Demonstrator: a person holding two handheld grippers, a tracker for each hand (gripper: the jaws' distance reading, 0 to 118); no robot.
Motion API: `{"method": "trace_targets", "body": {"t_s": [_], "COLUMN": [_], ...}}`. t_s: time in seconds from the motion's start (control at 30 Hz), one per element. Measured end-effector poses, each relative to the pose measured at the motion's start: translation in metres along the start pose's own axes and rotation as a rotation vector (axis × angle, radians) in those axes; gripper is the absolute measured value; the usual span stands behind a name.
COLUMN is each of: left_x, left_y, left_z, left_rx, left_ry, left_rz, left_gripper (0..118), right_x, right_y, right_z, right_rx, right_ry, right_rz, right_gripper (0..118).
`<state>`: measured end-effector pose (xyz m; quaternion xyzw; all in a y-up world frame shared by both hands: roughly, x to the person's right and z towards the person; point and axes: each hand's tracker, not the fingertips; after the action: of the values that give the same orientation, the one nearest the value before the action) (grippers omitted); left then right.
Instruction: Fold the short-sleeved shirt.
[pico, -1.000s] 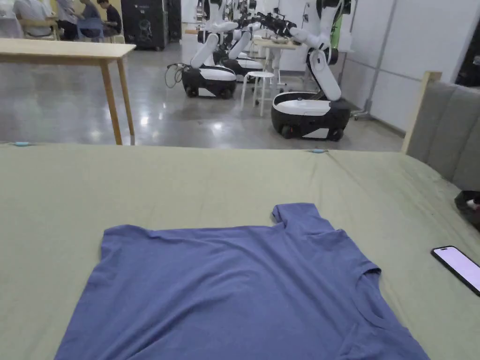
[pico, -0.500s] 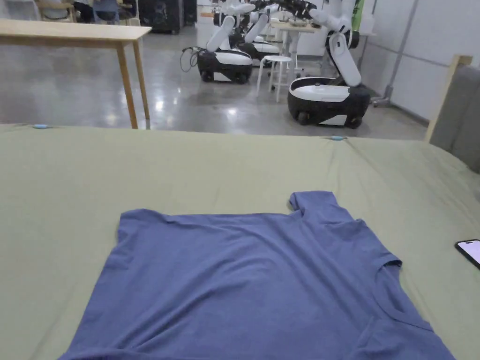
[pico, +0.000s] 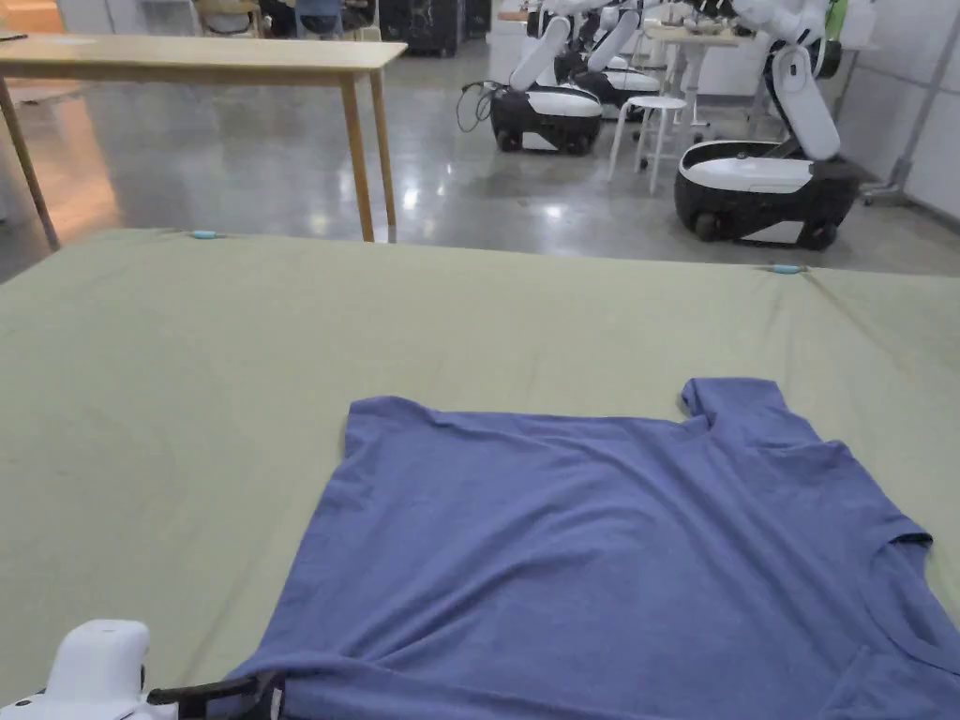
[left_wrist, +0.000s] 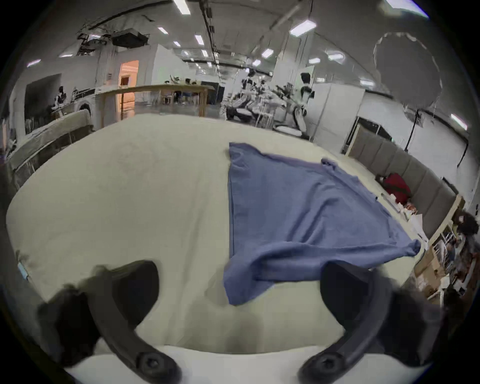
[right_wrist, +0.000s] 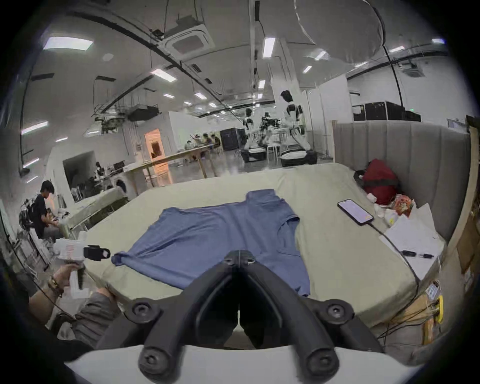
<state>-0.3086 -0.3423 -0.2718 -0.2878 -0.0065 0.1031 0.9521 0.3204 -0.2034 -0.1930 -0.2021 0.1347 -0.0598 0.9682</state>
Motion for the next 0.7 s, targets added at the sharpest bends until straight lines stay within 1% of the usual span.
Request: {"method": "trace_targets", "body": {"t_s": [0.03,0.07,0.1,0.13,0.17,0.2,0.23,0.27,0.3,0.33,0.5,0.53,0.6,0.63,0.67,0.7], "left_x": [-0.006,0.015,0.020,0.020,0.019,0.020,0.019,0.017,0.015,0.021,0.023,0.022,0.023,0.023,0.024,0.024], "left_y": [-0.003,-0.002,-0.002,-0.002,-0.004,-0.008,-0.009,-0.010,-0.010,-0.012,-0.009,-0.008,-0.006,-0.006,-0.005,-0.005], "left_z": [-0.005,-0.011,-0.015,-0.018,-0.019,-0.024,-0.025,-0.027,-0.029,-0.027,-0.024,-0.022,-0.017,-0.015,-0.012,-0.010], "left_rx": [-0.044,-0.085,-0.110,-0.124,-0.111,-0.097,-0.082,-0.080,-0.094,-0.092,-0.104,-0.101,-0.089,-0.084,-0.081,-0.080], "left_ry": [0.014,0.044,0.074,0.070,0.057,0.061,0.062,0.065,0.052,0.035,0.032,0.031,0.025,0.022,0.019,0.011], "left_rz": [-0.028,-0.064,-0.077,-0.089,-0.088,-0.104,-0.111,-0.115,-0.123,-0.120,-0.122,-0.120,-0.137,-0.140,-0.142,-0.142], "left_gripper": [113,110,101,101,96,82,41,10,7,5,4,4,4,4,4,4], "right_x": [-0.001,-0.002,-0.003,-0.004,-0.005,-0.005,-0.006,-0.006,-0.006,-0.005,0.004,0.009,0.020,0.027,0.033,0.041], "right_y": [-0.001,-0.002,-0.002,-0.004,-0.005,-0.005,-0.006,-0.007,-0.007,-0.008,-0.011,-0.013,-0.018,-0.022,-0.028,-0.035], "right_z": [-0.002,-0.005,-0.007,-0.008,-0.010,-0.012,-0.013,-0.014,-0.016,-0.017,-0.030,-0.034,-0.049,-0.057,-0.066,-0.075], "right_rx": [-0.009,-0.019,-0.030,-0.035,-0.040,-0.048,-0.054,-0.062,-0.069,-0.076,-0.122,-0.136,-0.180,-0.208,-0.229,-0.263], "right_ry": [0.000,-0.002,0.002,0.003,0.002,0.000,-0.006,-0.008,-0.009,-0.014,-0.053,-0.071,-0.147,-0.174,-0.188,-0.176], "right_rz": [0.003,0.008,0.010,0.012,0.015,0.020,0.023,0.025,0.027,0.027,0.032,0.055,0.132,0.166,0.196,0.202], "right_gripper": [0,0,0,0,0,0,0,0,0,0,0,0,1,17,49,90]}}
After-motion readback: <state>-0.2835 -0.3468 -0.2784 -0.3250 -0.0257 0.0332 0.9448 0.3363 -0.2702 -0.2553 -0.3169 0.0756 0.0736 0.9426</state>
